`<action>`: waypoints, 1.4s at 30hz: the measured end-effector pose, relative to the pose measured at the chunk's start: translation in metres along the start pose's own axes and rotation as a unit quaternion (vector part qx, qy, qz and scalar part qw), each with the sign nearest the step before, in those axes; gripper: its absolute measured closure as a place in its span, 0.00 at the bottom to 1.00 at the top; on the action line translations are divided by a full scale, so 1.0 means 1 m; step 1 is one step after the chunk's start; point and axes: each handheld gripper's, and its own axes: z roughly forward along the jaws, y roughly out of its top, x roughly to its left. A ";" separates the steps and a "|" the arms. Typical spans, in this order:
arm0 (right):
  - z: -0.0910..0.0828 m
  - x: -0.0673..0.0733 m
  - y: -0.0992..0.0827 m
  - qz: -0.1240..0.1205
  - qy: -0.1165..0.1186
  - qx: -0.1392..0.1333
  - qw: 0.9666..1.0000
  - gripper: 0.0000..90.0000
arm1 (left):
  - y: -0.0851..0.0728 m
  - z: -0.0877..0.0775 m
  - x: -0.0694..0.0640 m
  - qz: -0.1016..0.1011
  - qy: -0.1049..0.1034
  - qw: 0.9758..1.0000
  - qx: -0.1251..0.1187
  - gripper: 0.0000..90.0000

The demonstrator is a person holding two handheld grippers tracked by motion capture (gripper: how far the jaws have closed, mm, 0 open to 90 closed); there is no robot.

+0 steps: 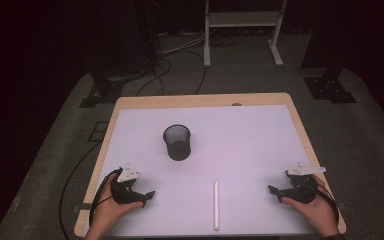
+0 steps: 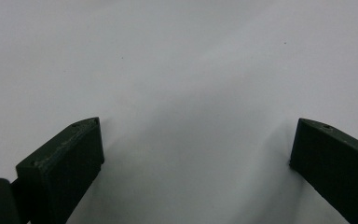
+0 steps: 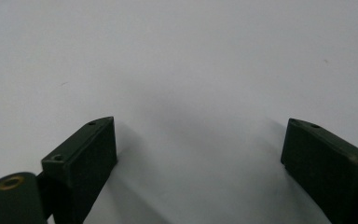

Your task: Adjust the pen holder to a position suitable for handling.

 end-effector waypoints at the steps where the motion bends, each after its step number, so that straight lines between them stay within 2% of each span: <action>1: 0.000 0.000 0.000 0.000 0.000 0.000 1.000 0.10 | 0.000 0.000 0.000 0.000 0.000 1.000 0.000 0.02; 17: 0.000 0.000 0.000 0.001 0.001 -0.001 1.000 0.10 | 0.002 -0.002 0.002 -0.012 0.002 1.000 -0.006 0.07; 25: 0.000 0.000 0.000 0.002 0.001 -0.001 1.000 0.10 | 0.008 -0.003 0.006 -0.018 -0.003 1.000 -0.019 0.07; 30: 0.000 0.000 0.000 0.002 0.000 -0.001 1.000 0.10 | 0.018 -0.006 0.010 -0.014 0.004 1.000 -0.028 0.07; 32: 0.000 0.000 0.000 0.001 0.001 -0.001 1.000 0.10 | 0.021 -0.006 0.011 -0.020 0.000 0.999 -0.034 0.07; 34: 0.000 0.000 0.000 0.001 0.001 -0.001 1.000 0.10 | 0.023 -0.006 0.012 -0.017 0.001 0.999 -0.030 0.07; 39: 0.000 0.000 0.000 0.001 0.000 -0.001 1.000 0.10 | 0.032 -0.006 0.014 -0.017 -0.003 0.999 -0.041 0.07; 42: 0.000 0.000 0.000 0.001 0.001 -0.001 1.000 0.10 | 0.034 -0.004 0.016 -0.015 -0.005 0.999 -0.034 0.07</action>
